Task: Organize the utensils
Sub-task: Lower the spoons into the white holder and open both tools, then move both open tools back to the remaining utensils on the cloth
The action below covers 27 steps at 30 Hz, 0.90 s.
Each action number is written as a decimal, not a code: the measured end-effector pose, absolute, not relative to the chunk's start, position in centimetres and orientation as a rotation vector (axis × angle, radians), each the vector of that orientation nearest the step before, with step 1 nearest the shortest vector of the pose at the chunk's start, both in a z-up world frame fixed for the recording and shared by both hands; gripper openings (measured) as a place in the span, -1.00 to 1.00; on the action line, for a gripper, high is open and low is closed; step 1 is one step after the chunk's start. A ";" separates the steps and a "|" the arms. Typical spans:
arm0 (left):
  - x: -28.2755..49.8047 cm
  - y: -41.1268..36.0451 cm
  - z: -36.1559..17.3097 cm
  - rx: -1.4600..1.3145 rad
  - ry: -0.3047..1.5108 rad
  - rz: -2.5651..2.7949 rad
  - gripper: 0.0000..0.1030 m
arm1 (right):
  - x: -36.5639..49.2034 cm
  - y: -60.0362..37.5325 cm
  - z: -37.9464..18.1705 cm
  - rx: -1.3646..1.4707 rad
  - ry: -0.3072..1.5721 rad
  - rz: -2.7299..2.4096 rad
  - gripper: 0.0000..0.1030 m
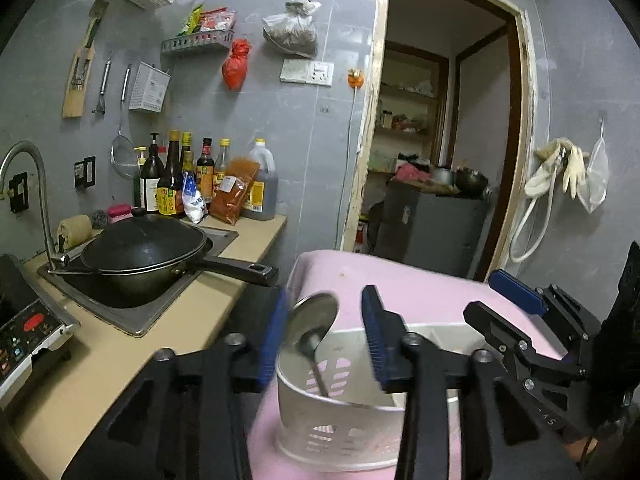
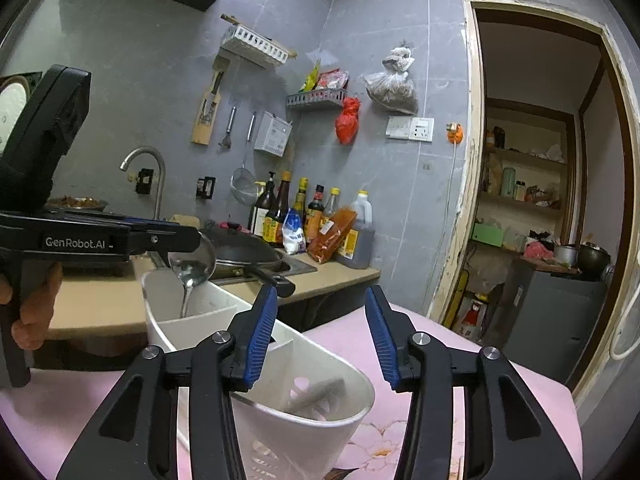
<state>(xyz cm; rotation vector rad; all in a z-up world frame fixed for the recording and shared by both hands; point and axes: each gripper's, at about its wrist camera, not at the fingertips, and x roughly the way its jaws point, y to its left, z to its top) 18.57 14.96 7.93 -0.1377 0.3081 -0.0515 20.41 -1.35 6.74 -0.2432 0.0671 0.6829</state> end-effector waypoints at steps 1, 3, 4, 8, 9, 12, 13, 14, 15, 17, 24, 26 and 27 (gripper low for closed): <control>18.4 15.0 8.2 -0.145 0.304 -0.051 -0.28 | 20.3 -1.6 7.0 -0.237 0.059 0.681 -0.05; 18.2 14.8 8.8 -0.149 0.296 -0.043 -0.19 | 20.0 -2.1 7.6 -0.223 0.046 0.672 0.04; 18.1 14.7 9.0 -0.147 0.289 -0.038 -0.07 | 19.8 -2.5 7.9 -0.217 0.040 0.666 0.08; 17.0 13.3 10.1 -0.128 0.221 -0.008 0.39 | 19.1 -4.5 9.3 -0.188 0.007 0.626 0.52; 16.7 12.8 10.2 -0.120 0.203 -0.007 0.53 | 18.8 -5.3 9.8 -0.183 -0.005 0.609 0.56; 15.9 11.0 10.5 -0.083 0.159 -0.003 0.71 | 18.2 -7.4 10.7 -0.175 -0.023 0.562 0.71; 15.6 10.3 10.5 -0.067 0.149 -0.002 0.74 | 18.0 -8.0 10.8 -0.171 -0.027 0.552 0.84; 15.5 9.5 10.5 -0.048 0.142 -0.003 0.76 | 17.7 -9.0 11.1 -0.164 -0.038 0.531 0.90; 15.4 8.7 10.5 -0.030 0.138 -0.007 0.81 | 17.3 -9.8 11.4 -0.161 -0.049 0.511 0.99; 15.3 7.4 10.3 -0.007 0.129 -0.017 0.83 | 16.8 -11.2 11.6 -0.163 -0.065 0.483 1.00; 15.5 2.2 9.4 0.034 0.151 -0.103 0.83 | 16.0 -16.7 11.9 -0.188 -0.061 0.373 1.00; 15.8 0.9 8.9 0.037 0.168 -0.131 0.83 | 16.0 -18.3 11.5 -0.192 -0.046 0.345 1.00; 16.0 0.1 8.6 0.038 0.182 -0.147 0.83 | 16.1 -19.0 11.3 -0.195 -0.038 0.331 1.00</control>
